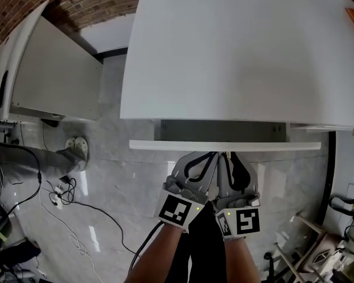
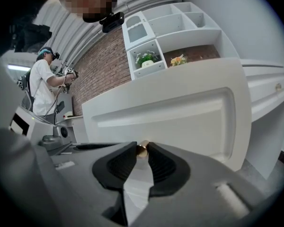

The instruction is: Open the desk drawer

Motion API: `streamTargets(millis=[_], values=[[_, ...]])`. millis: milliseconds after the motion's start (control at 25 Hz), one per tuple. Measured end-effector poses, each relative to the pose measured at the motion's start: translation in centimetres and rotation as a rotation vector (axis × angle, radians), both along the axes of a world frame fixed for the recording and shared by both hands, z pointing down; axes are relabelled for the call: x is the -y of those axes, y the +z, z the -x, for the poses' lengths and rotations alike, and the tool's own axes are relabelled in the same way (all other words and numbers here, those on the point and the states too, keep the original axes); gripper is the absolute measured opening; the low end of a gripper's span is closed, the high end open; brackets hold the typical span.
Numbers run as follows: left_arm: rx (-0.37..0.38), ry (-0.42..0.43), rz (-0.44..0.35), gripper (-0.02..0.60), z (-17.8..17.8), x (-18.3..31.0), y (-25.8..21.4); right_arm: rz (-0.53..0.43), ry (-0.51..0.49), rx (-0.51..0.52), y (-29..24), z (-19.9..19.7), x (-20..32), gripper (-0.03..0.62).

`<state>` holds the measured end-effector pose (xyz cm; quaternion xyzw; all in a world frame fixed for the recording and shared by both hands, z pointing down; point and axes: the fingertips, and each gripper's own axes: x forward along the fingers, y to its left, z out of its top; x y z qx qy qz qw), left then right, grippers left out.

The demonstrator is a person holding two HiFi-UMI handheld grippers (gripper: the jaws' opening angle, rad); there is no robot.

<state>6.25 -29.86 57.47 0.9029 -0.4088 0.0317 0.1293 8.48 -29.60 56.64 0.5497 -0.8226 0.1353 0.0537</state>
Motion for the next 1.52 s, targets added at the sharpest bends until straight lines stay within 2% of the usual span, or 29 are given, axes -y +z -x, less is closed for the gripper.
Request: streamTargets(millis=[1520], values=[[0.002, 0.067, 0.006, -0.008, -0.7, -9.8, -0.2, 0.003, 0.040, -0.023, 0.0, -0.5, -9.9, 0.072]])
